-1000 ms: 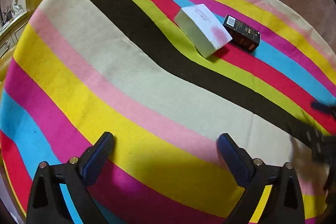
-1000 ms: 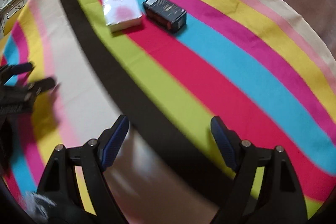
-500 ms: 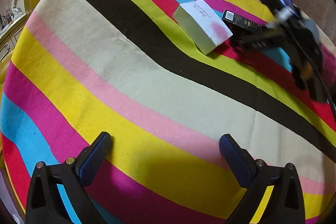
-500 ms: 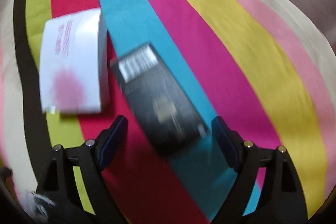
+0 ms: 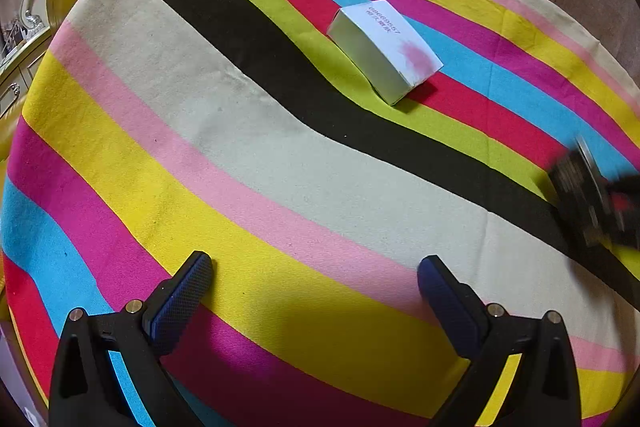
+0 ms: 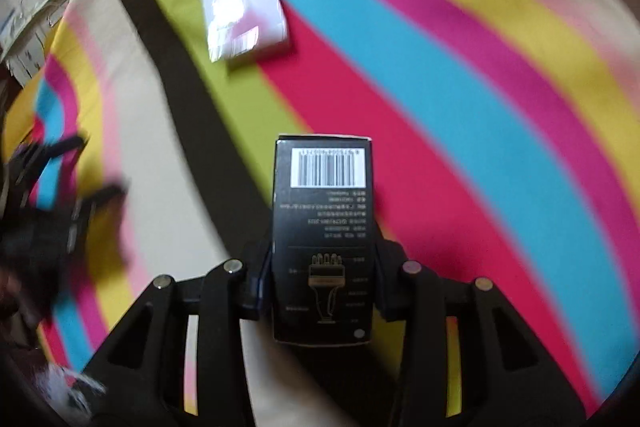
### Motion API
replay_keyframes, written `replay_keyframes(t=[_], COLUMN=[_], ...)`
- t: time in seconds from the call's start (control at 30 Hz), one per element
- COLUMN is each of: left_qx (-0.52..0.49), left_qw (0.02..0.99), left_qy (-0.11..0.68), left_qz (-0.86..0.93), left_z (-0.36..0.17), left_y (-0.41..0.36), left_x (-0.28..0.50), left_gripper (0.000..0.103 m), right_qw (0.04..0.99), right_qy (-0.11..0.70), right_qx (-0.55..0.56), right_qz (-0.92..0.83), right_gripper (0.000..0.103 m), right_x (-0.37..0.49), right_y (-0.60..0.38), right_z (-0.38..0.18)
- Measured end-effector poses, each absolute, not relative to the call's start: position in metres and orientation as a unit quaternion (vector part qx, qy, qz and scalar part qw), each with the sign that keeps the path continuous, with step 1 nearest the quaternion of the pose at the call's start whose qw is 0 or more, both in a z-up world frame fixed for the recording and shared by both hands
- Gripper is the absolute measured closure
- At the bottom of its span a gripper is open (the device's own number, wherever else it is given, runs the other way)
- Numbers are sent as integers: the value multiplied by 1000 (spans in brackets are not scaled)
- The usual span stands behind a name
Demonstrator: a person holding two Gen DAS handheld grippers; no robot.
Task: Organize objects
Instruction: 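Grasp the black barcode box with right tool while left tool grasps white pink box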
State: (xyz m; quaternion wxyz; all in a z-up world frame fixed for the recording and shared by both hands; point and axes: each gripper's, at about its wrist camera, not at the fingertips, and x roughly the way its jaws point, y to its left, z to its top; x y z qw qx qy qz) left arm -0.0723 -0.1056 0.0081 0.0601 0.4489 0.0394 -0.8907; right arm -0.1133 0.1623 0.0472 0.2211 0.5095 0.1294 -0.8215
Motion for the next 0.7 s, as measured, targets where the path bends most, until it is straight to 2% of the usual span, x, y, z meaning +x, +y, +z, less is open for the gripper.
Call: replay_keyframes(t=[0.23, 0.43, 0.57, 0.7], left_qx=[451, 460, 465, 420], left_qw=[66, 93, 93, 125], left_qy=[39, 49, 77, 105], left_qz=[-889, -882, -877, -893], left_z=[12, 14, 18, 29], left_y=[-110, -105, -86, -67], left_x=[-67, -72, -116, -163], left_gripper=[0, 0, 0, 0], right_qw=[199, 183, 170, 173], right_qy=[103, 91, 105, 93], right_qx=[470, 431, 417, 420], right_qz=[-853, -879, -887, -886], right_gripper=[54, 60, 60, 60], right_x=[-80, -67, -62, -67], right_y=[195, 200, 194, 191], right_z=[39, 37, 40, 36])
